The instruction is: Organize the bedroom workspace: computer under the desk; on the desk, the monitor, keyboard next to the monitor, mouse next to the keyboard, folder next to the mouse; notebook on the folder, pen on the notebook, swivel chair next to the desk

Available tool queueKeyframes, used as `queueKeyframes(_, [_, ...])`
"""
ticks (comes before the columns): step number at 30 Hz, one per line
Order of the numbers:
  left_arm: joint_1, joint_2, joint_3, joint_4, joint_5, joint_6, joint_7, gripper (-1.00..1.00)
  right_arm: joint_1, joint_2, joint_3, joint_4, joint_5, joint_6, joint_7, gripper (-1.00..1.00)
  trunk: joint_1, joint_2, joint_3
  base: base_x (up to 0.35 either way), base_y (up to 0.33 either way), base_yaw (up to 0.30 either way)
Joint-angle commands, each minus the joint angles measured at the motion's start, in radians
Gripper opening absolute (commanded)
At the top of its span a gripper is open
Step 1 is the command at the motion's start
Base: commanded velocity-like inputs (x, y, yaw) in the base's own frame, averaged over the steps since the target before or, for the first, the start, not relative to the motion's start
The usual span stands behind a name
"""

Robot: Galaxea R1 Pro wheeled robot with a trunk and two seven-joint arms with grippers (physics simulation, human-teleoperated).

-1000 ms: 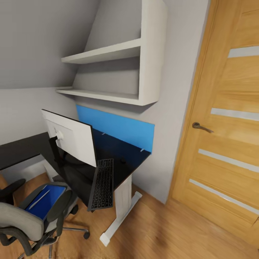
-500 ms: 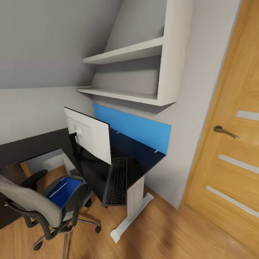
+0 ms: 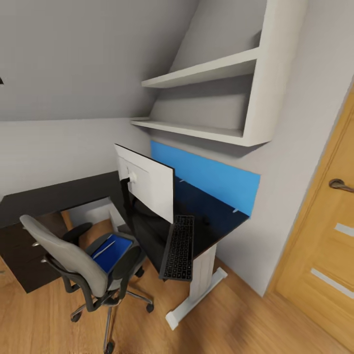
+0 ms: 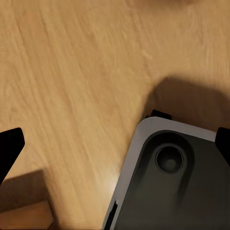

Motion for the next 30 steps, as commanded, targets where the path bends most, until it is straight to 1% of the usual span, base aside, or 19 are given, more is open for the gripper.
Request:
queueKeyframes(1, [-0.001, 0.0, 0.007, 0.0, -0.003, -0.002, 0.0, 1.0, 0.0, 0.0, -0.002, 0.0, -0.005, -0.005, 0.002, 1.0, 0.0, -0.001, -0.001, 0.0, 0.0, 0.289])
queueKeyframes(7, [-0.001, 0.0, 0.007, 0.0, -0.003, 0.0, 0.0, 1.0, 0.0, 0.001, -0.001, 0.001, 0.009, -0.009, 0.001, 1.0, 0.0, -0.001, -0.001, 0.0, 0.0, 0.289])
queueKeyframes(11, [-0.001, 0.0, 0.007, 0.0, -0.003, 0.0, 0.0, 1.0, 0.0, 0.001, -0.001, 0.001, 0.03, -0.009, 0.001, 1.0, 0.0, -0.001, -0.001, 0.0, 0.0, 0.289])
queueKeyframes(12, [-0.001, 0.0, 0.007, 0.0, -0.003, 0.0, 0.0, 1.0, 0.0, 0.001, -0.001, 0.001, 0.04, -0.009, 0.0, 1.0, 0.0, -0.001, -0.001, 0.0, 0.0, 0.289])
queueKeyframes(16, [-0.001, 0.0, 0.007, 0.0, -0.003, 0.0, 0.0, 1.0, 0.0, 0.0, -0.001, 0.001, 0.056, -0.009, 0.001, 1.0, 0.0, -0.001, -0.001, 0.0, 0.0, 0.28])
queueKeyframes(20, [-0.001, 0.0, 0.007, 0.0, -0.003, 0.0, 0.0, 1.0, 0.0, -0.001, -0.001, 0.001, 0.062, -0.009, 0.004, 1.0, 0.0, -0.001, -0.001, 0.0, 0.0, 0.129])
queueKeyframes(30, [0.0, 0.0, 0.007, 0.0, -0.003, 0.0, 0.0, 1.0, 0.0, -0.002, -0.001, 0.014, 0.064, -0.009, 0.006, 1.0, 0.0, -0.001, -0.001, 0.0, 0.0, 0.064])
